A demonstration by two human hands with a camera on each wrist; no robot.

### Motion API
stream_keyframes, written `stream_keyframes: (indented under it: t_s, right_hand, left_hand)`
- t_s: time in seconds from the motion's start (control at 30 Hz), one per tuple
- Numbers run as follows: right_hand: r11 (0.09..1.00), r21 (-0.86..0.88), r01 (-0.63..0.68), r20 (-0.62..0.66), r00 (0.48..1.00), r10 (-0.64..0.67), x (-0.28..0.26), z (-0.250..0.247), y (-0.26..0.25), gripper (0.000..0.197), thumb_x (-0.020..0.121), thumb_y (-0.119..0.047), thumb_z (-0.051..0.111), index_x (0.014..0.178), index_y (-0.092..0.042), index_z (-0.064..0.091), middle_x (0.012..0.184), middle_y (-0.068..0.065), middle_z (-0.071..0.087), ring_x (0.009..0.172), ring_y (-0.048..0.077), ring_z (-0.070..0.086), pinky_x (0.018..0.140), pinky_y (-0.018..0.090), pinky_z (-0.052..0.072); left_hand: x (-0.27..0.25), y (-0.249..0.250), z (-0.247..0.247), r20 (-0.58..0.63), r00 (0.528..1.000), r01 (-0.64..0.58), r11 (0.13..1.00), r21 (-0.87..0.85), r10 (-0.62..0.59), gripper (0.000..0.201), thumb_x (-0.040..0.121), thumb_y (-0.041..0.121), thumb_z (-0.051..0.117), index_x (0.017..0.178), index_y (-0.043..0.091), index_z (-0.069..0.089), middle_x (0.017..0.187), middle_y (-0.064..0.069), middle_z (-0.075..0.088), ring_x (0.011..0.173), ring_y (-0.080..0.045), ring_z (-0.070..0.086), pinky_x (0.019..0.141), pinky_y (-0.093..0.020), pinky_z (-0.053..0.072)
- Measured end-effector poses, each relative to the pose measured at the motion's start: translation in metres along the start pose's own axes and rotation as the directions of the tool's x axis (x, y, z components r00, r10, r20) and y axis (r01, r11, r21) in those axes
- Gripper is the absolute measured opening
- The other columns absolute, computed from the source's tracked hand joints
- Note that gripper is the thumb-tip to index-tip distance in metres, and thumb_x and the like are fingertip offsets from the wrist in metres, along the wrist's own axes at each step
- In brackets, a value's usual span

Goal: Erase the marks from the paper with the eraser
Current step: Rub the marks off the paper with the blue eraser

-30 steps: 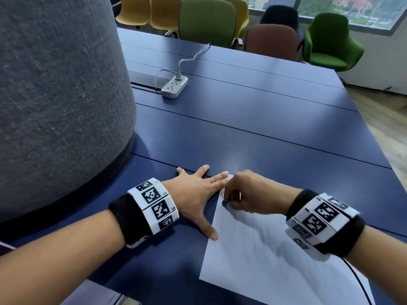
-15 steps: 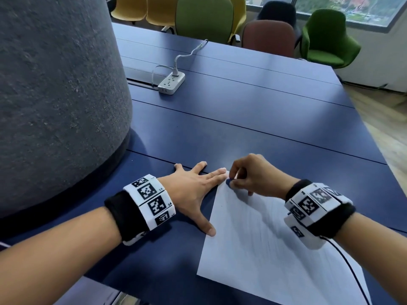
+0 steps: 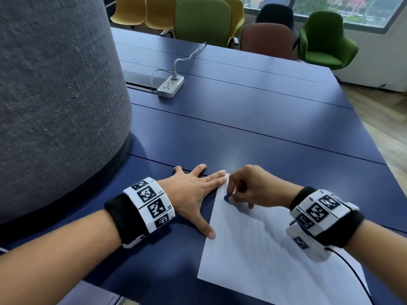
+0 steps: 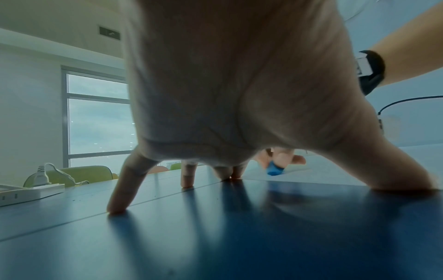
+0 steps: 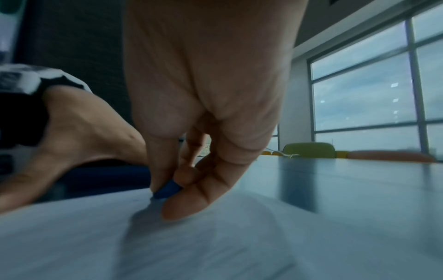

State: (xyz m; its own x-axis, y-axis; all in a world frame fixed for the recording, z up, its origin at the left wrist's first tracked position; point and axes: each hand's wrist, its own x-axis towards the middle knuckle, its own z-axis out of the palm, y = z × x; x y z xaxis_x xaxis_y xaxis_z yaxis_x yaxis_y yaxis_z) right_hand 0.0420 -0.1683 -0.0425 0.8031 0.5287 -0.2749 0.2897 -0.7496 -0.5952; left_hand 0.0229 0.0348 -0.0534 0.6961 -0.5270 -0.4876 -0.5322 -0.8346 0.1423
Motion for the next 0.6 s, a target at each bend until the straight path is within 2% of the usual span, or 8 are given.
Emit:
stream_keyframes:
  t_s: [0.07, 0.13, 0.2, 0.3, 0.37, 0.43, 0.47, 0.6]
  right_hand:
    - [1.000, -0.017, -0.026, -0.085, 0.996, 0.025, 0.006, -0.009, 0.004, 0.012, 0.083, -0.015, 0.074, 0.075, -0.014, 0.064, 0.064, 0.000, 0.066, 0.044, 0.016, 0.064, 0.050, 0.033, 0.057]
    - [1.000, -0.008, -0.008, -0.110, 0.994, 0.007, 0.004, -0.006, 0.004, 0.013, 0.083, -0.014, 0.073, 0.075, -0.014, 0.063, 0.062, -0.001, 0.066, 0.045, 0.018, 0.064, 0.051, 0.034, 0.058]
    - [0.999, -0.009, 0.047, -0.021, 0.999, -0.047, -0.007, 0.007, -0.004, 0.010, 0.083, -0.013, 0.073, 0.077, -0.012, 0.065, 0.058, -0.003, 0.064, 0.043, 0.013, 0.060, 0.051, 0.028, 0.055]
    - [0.997, -0.024, 0.075, 0.099, 0.992, -0.072, -0.016, 0.013, -0.012, 0.007, 0.083, -0.016, 0.072, 0.081, -0.012, 0.067, 0.063, 0.002, 0.067, 0.047, 0.016, 0.061, 0.055, 0.030, 0.056]
    - [0.999, -0.016, 0.048, 0.023, 0.999, -0.048, -0.009, 0.006, -0.007, 0.008, 0.083, -0.014, 0.071, 0.082, -0.009, 0.066, 0.059, -0.001, 0.065, 0.045, 0.013, 0.060, 0.052, 0.029, 0.056]
    - [0.999, 0.012, 0.050, -0.074, 0.996, -0.049, -0.007, 0.006, -0.003, 0.009, 0.083, -0.012, 0.070, 0.079, -0.008, 0.064, 0.055, -0.005, 0.061, 0.041, 0.007, 0.056, 0.049, 0.024, 0.051]
    - [0.998, 0.013, 0.065, -0.079, 0.995, -0.064, -0.009, 0.010, -0.005, 0.009, 0.083, -0.012, 0.071, 0.078, -0.009, 0.064, 0.055, -0.006, 0.059, 0.041, 0.005, 0.054, 0.050, 0.020, 0.047]
    - [0.992, 0.006, 0.122, 0.082, 0.989, -0.122, -0.023, 0.022, -0.015, 0.008, 0.082, -0.016, 0.073, 0.080, -0.011, 0.067, 0.057, -0.007, 0.058, 0.046, 0.006, 0.053, 0.052, 0.018, 0.044]
  left_hand:
    - [0.000, 0.000, 0.000, 0.003, 1.000, 0.000, 1.000, -0.002, 0.000, 0.135, 0.055, 0.087, 0.064, 0.152, 0.038, -0.016, 0.157, 0.028, -0.019, 0.148, -0.022, -0.014, 0.105, -0.071, 0.014]
    - [0.000, -0.001, 0.000, 0.005, 1.000, 0.000, 1.000, -0.003, 0.000, 0.136, 0.054, 0.087, 0.064, 0.152, 0.037, -0.016, 0.157, 0.028, -0.019, 0.148, -0.023, -0.014, 0.104, -0.072, 0.013]
    - [0.000, 0.000, 0.000, 0.010, 1.000, 0.000, 1.000, 0.004, 0.000, 0.137, 0.054, 0.086, 0.065, 0.152, 0.037, -0.017, 0.157, 0.027, -0.020, 0.148, -0.023, -0.014, 0.104, -0.073, 0.012]
    - [0.000, 0.001, -0.001, 0.029, 1.000, -0.002, 1.000, 0.015, 0.001, 0.140, 0.053, 0.085, 0.068, 0.152, 0.036, -0.019, 0.157, 0.027, -0.022, 0.148, -0.024, -0.016, 0.105, -0.073, 0.011]
    - [-0.001, 0.001, -0.001, 0.042, 0.999, -0.001, 1.000, 0.014, 0.000, 0.142, 0.052, 0.084, 0.069, 0.151, 0.036, -0.021, 0.155, 0.027, -0.024, 0.148, -0.025, -0.017, 0.104, -0.074, 0.010]
    - [-0.001, 0.002, -0.001, 0.047, 0.999, 0.001, 1.000, 0.014, -0.001, 0.143, 0.052, 0.084, 0.069, 0.151, 0.036, -0.022, 0.155, 0.028, -0.026, 0.148, -0.025, -0.018, 0.104, -0.074, 0.010]
    - [-0.001, 0.002, -0.001, 0.047, 0.999, 0.000, 1.000, 0.014, -0.001, 0.143, 0.051, 0.084, 0.070, 0.151, 0.036, -0.022, 0.155, 0.028, -0.026, 0.148, -0.026, -0.018, 0.104, -0.075, 0.010]
    - [-0.001, 0.003, -0.002, 0.063, 0.998, 0.006, 1.000, 0.021, -0.007, 0.142, 0.053, 0.083, 0.070, 0.152, 0.035, -0.020, 0.156, 0.026, -0.025, 0.147, -0.026, -0.020, 0.104, -0.075, 0.009]
